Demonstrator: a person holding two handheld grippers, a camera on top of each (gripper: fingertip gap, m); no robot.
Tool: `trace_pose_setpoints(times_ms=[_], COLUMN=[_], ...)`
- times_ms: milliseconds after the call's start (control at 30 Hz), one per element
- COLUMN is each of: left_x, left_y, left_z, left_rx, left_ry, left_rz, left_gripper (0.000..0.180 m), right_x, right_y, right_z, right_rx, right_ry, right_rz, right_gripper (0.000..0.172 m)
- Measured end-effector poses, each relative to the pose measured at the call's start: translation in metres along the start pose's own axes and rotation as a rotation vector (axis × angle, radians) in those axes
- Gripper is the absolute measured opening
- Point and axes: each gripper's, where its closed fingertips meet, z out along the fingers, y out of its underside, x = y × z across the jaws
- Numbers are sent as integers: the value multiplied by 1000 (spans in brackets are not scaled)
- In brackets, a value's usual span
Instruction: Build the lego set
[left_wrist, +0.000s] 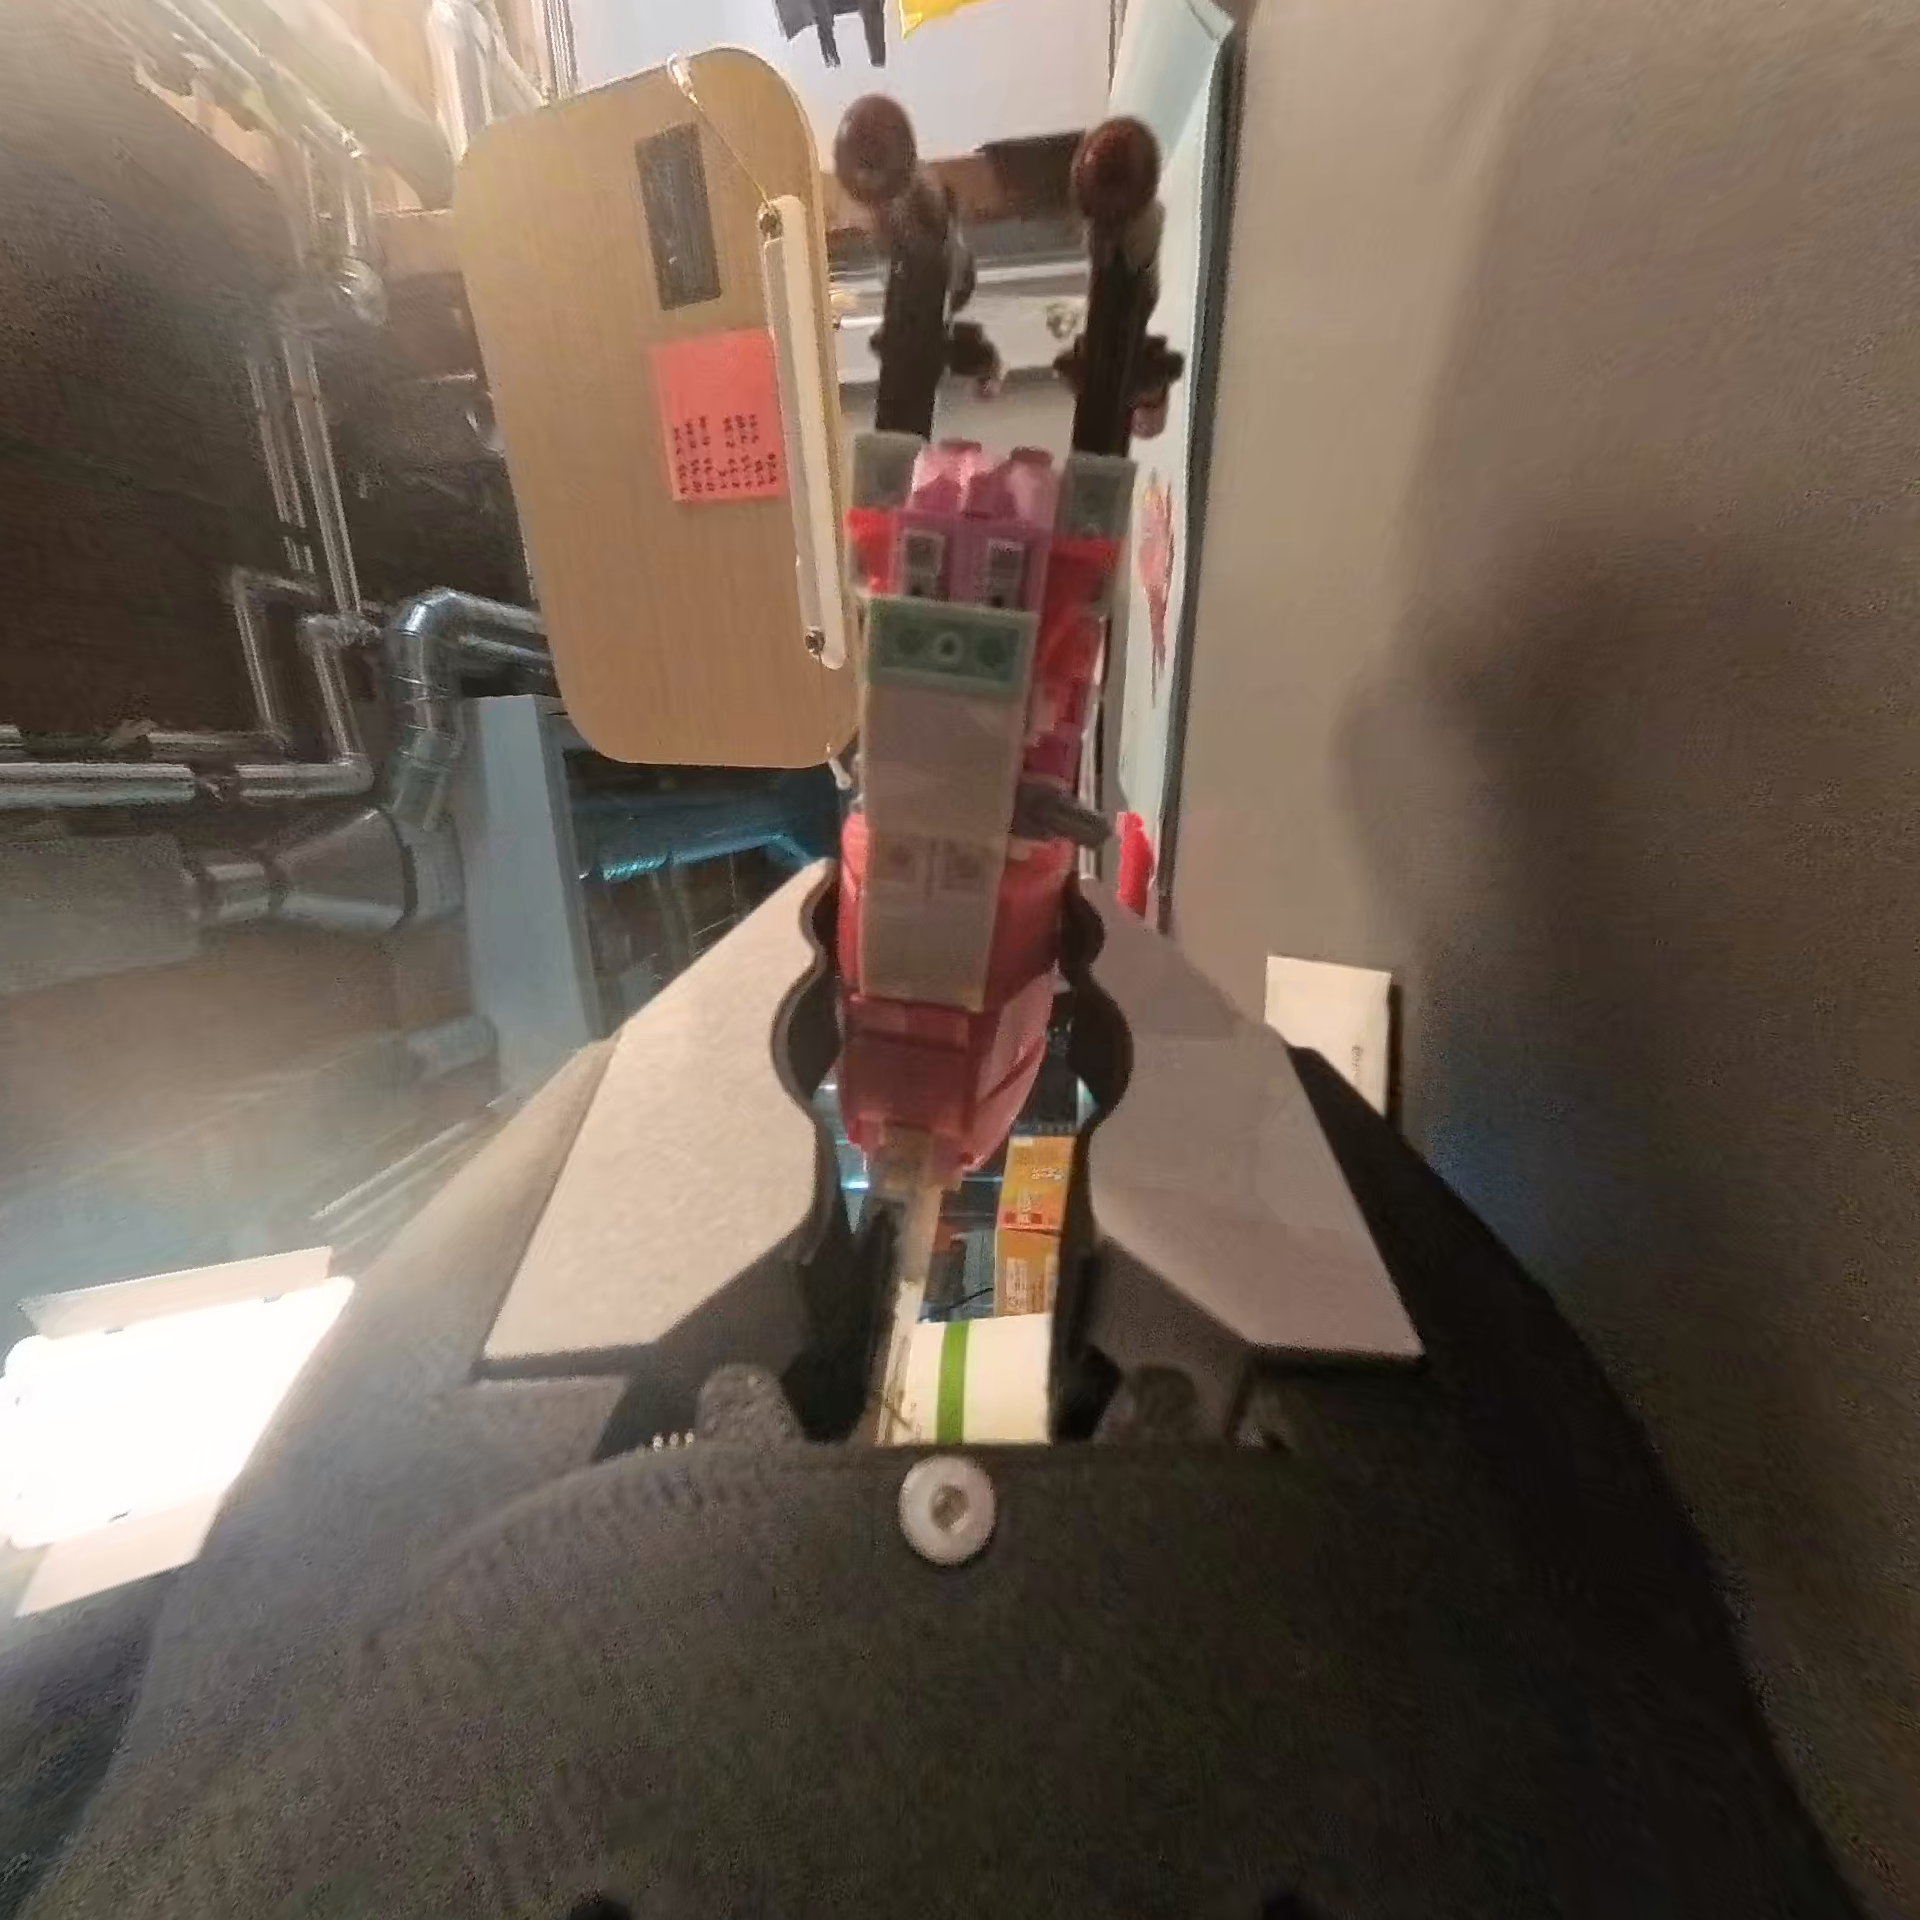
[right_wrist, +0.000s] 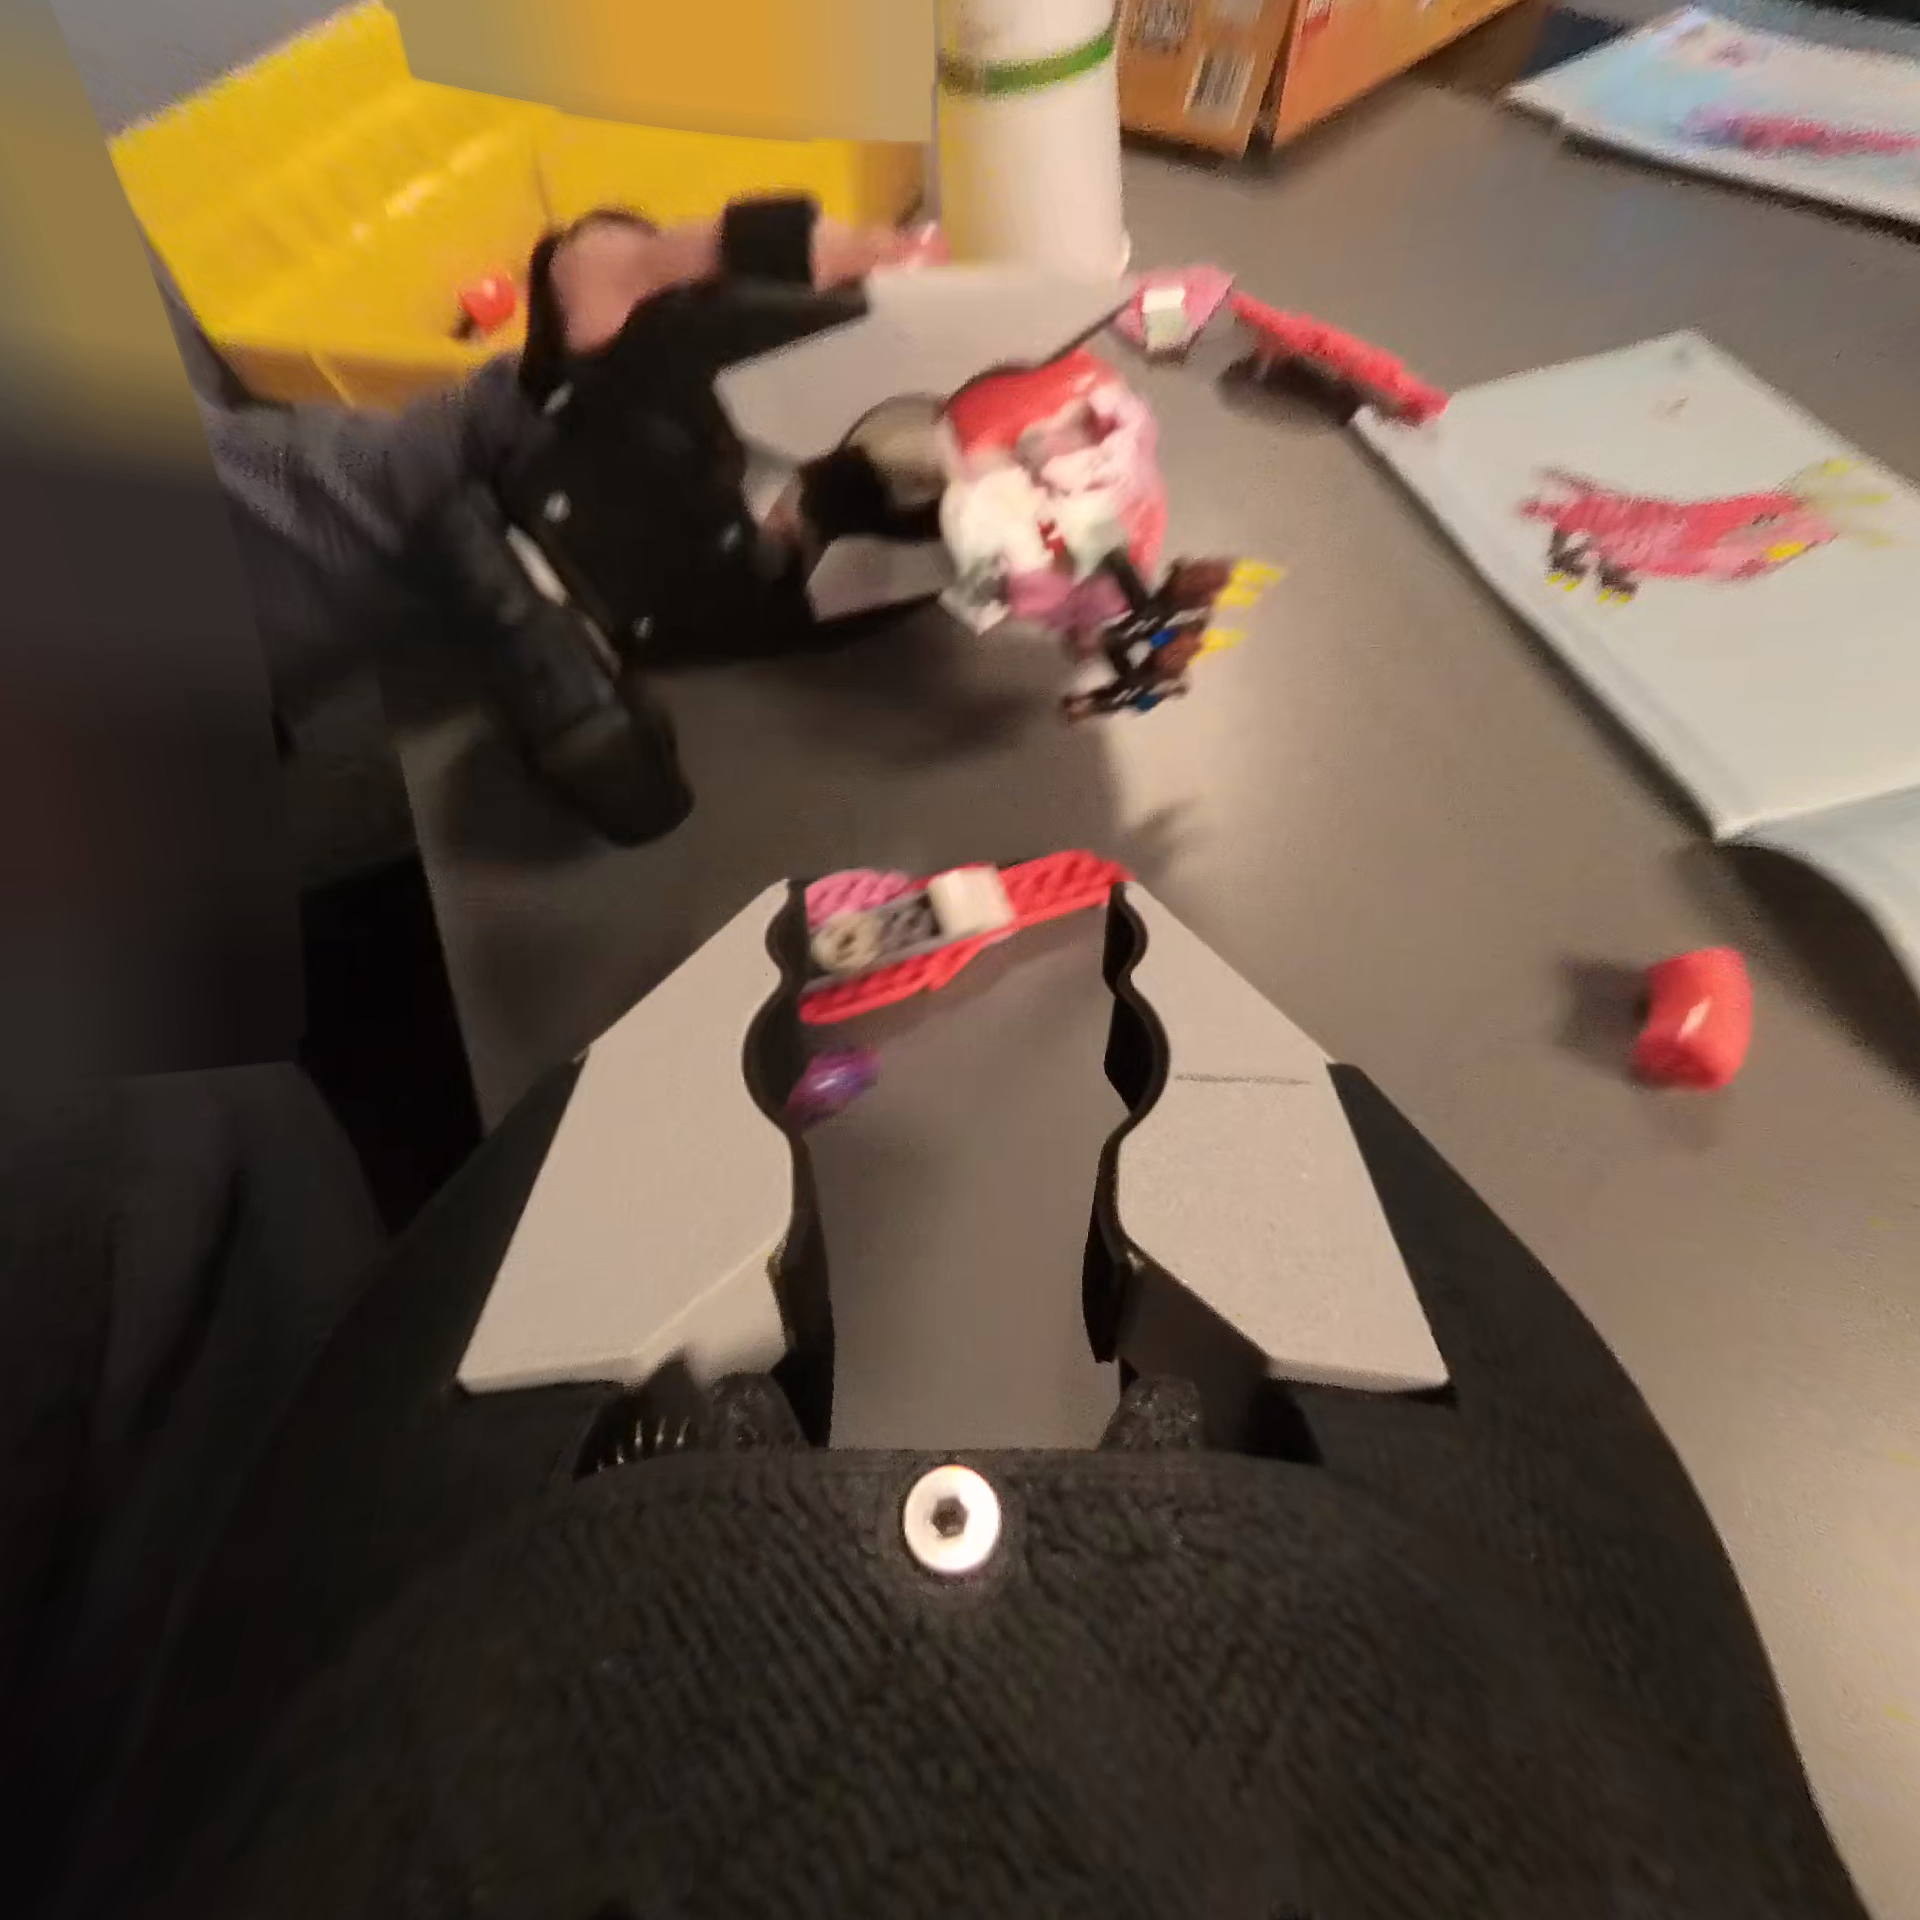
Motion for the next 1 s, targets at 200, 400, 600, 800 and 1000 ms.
trace_pose_setpoints(times_ms=[200, 400, 600, 800, 1000], left_x=[5, 7, 10, 15, 19], left_y=[-4, -6, -6, -2, 0], left_z=[0, -1, 0, 1, 2], left_rx=[23, 43, 34, 15, -4], left_ry=[10, 36, 64, 103, 142], left_rz=[-52, -114, -126, -140, -162], left_gripper=[40, 40, 41, 41, 41], right_x=[-40, -36, -31, -22, -8], right_y=[23, 36, 31, 34, 36], right_z=[13, 28, 34, 36, 28], right_rx=[24, -54, -64, -117, -136], right_ry=[170, 399, 527, 564, 609], right_rz=[97, 67, 80, 133, 137], right_gripper=[54, 55, 56, 57, 55])
